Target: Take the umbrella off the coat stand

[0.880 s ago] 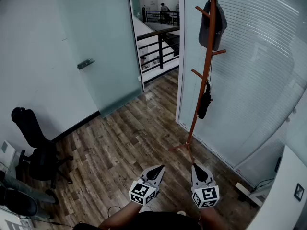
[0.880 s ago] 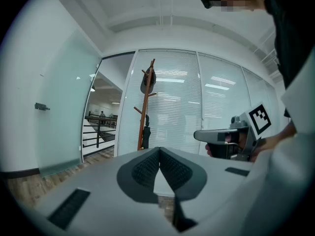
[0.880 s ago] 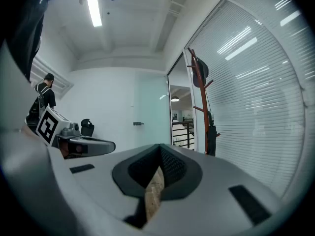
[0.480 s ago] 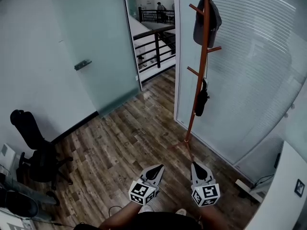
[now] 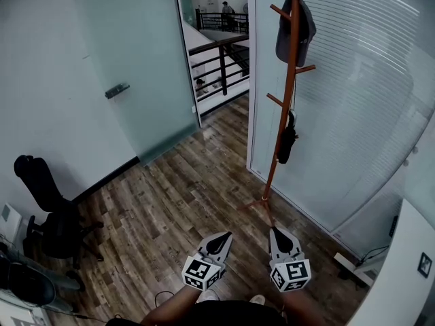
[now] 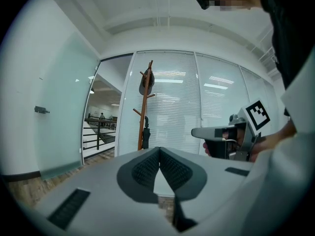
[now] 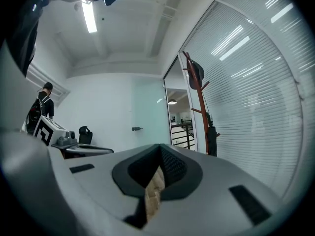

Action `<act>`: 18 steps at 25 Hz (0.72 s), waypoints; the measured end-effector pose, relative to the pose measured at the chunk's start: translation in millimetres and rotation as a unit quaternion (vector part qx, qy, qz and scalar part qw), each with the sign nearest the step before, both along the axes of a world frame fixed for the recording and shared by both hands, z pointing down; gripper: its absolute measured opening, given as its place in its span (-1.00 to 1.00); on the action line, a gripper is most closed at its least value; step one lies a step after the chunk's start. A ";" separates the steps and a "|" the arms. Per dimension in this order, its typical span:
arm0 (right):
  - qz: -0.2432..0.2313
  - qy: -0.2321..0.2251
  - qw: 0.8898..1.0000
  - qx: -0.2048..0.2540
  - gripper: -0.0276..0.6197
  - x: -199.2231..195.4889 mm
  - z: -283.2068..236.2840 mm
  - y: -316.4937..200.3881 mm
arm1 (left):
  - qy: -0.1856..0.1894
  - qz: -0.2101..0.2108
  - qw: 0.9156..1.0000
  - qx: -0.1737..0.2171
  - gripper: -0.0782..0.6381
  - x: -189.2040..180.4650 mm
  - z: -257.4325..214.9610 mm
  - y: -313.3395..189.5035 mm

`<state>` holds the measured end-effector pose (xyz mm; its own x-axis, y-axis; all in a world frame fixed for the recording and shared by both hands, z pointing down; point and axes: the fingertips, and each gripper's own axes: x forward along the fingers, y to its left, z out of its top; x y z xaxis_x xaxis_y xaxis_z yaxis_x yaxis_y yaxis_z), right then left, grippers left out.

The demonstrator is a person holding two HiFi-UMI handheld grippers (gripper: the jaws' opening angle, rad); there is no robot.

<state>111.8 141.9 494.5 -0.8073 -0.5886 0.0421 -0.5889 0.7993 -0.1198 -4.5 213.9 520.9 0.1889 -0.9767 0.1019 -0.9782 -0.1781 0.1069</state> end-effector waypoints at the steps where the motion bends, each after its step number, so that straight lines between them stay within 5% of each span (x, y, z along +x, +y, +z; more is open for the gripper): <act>1: 0.000 0.002 1.000 0.002 -0.90 -2.2 -0.4 0.3 | -0.001 -0.001 1.000 0.000 -0.75 -3.1 0.9 1.1; 18: 0.047 0.014 0.999 0.005 -0.90 -60.6 13.4 25.2 | -0.005 0.013 1.000 -0.010 -0.75 -83.8 21.6 38.5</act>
<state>51.2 167.2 507.8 -0.7477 -0.6616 0.0563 -0.6637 0.7420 -0.0945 -88.3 252.4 542.4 0.2136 -0.9690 0.1242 -0.9742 -0.2018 0.1012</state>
